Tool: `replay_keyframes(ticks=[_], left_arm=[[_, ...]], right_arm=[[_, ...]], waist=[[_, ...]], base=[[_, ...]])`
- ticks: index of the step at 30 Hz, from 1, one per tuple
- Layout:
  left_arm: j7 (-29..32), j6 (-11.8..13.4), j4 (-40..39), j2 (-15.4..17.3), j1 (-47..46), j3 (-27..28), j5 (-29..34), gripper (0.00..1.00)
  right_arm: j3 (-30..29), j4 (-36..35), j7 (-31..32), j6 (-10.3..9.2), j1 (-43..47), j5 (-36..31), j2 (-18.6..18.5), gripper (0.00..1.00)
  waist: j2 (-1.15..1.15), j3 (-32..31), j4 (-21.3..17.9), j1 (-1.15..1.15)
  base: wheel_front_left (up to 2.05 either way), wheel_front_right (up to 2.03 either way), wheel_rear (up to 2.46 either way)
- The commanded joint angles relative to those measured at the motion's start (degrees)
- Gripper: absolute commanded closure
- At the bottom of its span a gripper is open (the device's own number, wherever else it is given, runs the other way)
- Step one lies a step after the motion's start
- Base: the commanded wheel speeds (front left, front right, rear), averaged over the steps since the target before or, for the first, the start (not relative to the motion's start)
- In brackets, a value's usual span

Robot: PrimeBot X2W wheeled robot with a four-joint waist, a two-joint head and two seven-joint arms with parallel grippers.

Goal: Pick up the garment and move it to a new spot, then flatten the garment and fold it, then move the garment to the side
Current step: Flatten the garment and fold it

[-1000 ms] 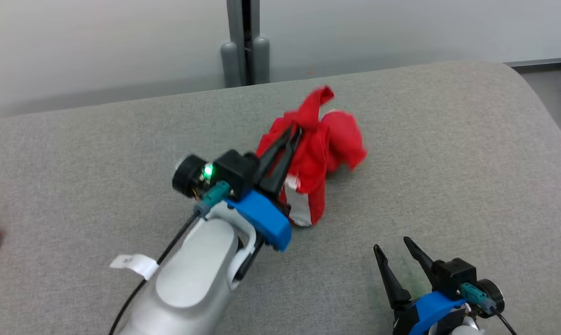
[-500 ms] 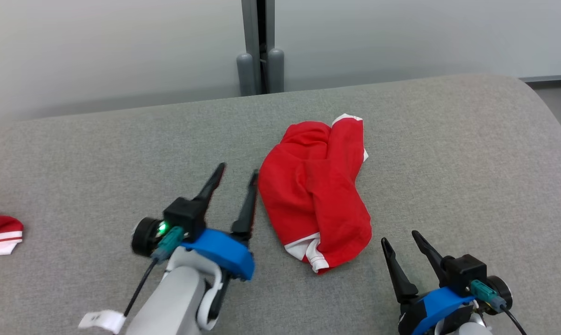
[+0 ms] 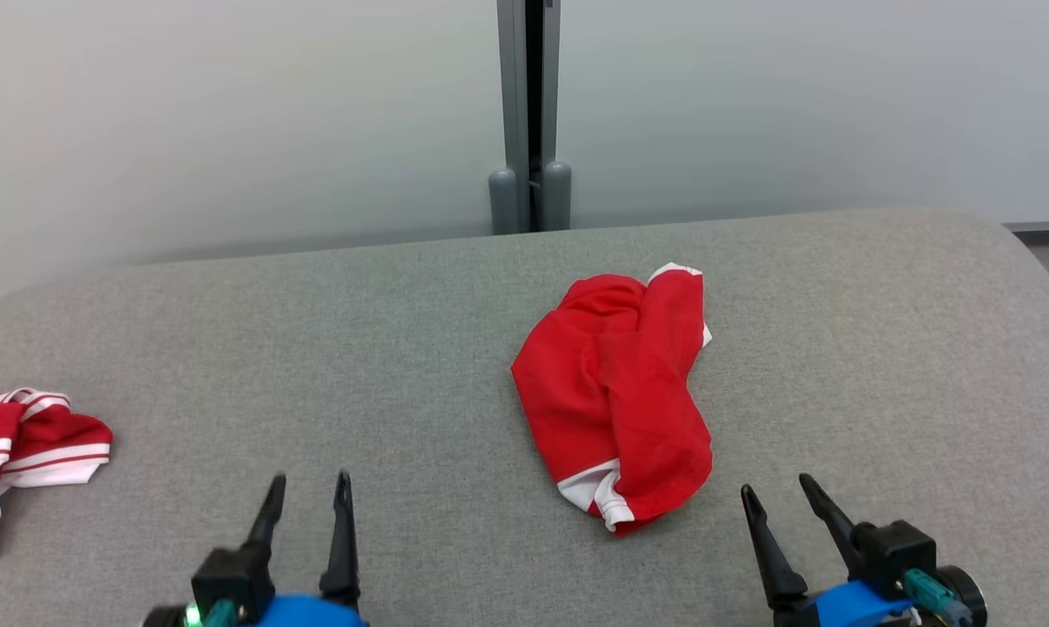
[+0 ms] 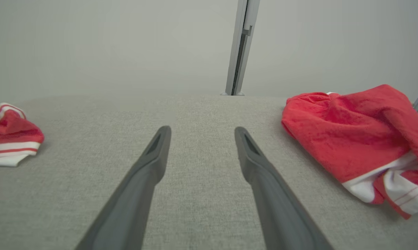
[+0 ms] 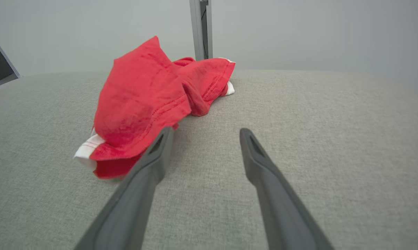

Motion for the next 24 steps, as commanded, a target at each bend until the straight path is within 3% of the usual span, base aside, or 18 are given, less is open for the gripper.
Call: replay_keyframes(ticks=[1,13,19,24], left_arm=[[-0.1,-0.6,-0.2,-0.5,2.1,1.2,0.6,0.00],[-0.1,-2.7,0.4,-2.3,5.7,4.3,3.1,0.00],[-0.2,-2.8,0.9,-2.3,3.7,3.0,1.7,0.00],[-0.2,-3.1,1.4,-2.3,2.6,1.7,1.3,0.00]], right_arm=[[-0.2,-0.3,0.0,-0.01,1.6,0.1,0.1,0.00],[3.6,-0.5,0.0,-0.01,1.6,-1.0,-0.7,0.00],[12.7,-2.4,0.0,-0.01,-1.9,0.5,-0.7,0.00],[18.8,0.4,0.0,-0.02,-5.7,2.3,-2.0,0.00]], waist=[[0.00,-0.6,-0.1,0.01],[0.00,-1.3,0.4,0.01],[0.00,-0.3,2.2,0.01],[0.00,0.6,5.0,0.01]], base=[[0.00,0.00,0.00],[0.00,0.00,0.00],[0.00,0.00,0.00],[0.00,0.00,0.00]])
